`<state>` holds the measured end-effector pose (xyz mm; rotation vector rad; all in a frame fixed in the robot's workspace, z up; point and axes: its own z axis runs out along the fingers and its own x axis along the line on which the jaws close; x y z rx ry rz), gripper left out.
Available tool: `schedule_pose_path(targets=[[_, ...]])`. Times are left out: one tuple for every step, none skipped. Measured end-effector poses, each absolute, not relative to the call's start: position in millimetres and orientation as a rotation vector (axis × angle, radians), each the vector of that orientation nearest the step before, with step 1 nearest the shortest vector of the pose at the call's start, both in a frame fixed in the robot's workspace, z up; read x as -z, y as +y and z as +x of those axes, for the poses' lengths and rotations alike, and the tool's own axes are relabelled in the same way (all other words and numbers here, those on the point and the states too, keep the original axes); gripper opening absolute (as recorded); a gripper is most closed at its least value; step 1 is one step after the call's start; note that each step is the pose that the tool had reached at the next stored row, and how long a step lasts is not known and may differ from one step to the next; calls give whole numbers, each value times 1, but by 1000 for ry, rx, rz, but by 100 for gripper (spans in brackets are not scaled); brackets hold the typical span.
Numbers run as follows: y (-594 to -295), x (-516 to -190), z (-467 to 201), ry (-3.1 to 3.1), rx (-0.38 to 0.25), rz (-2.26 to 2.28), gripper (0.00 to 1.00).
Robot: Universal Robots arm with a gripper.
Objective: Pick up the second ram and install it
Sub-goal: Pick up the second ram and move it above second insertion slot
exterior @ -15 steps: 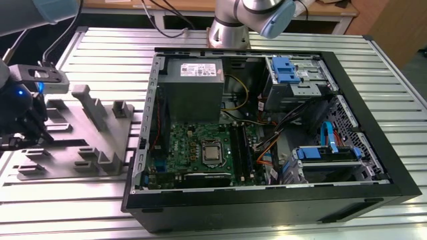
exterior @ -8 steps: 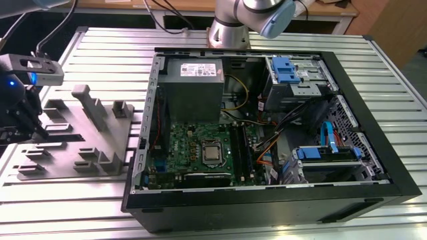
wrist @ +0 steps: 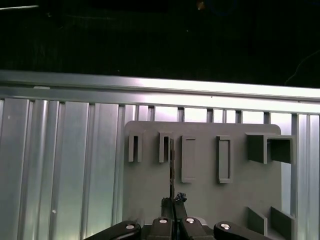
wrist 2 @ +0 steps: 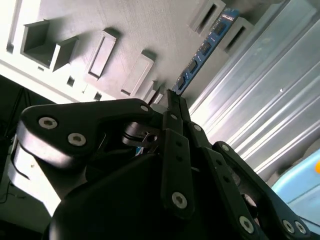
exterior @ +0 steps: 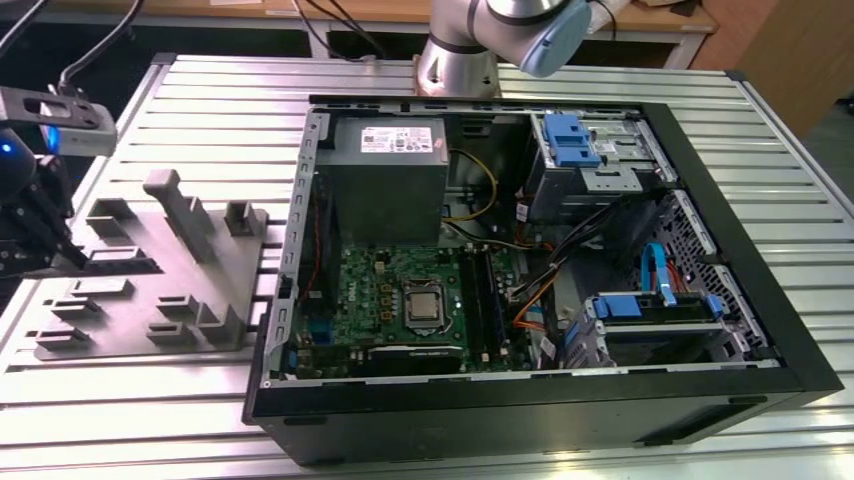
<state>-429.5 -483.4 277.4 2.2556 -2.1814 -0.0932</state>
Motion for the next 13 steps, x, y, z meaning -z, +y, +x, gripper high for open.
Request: schedule_pose_path(targets=[[-483, -281, -430, -2182, 93, 2256, 12], [-483, -284, -430, -2182, 93, 2256, 12], [-483, -286, -430, -2182, 93, 2256, 12], [-483, -289, -430, -2182, 93, 2256, 12], [-483, -292, -430, -2182, 93, 2256, 12], [-483, -296, -430, -2182, 93, 2256, 12], [-483, -300, -430, -2182, 94, 2256, 12], [-483, -303, -430, -2182, 94, 2256, 12], [-483, -306, -430, -2182, 94, 2256, 12], [-483, -309, -430, -2183, 94, 2255, 12], [-483, -312, -430, -2183, 94, 2255, 12], [-483, -316, -430, -2183, 94, 2255, 12], [-483, -319, -430, -2184, 94, 2255, 12]])
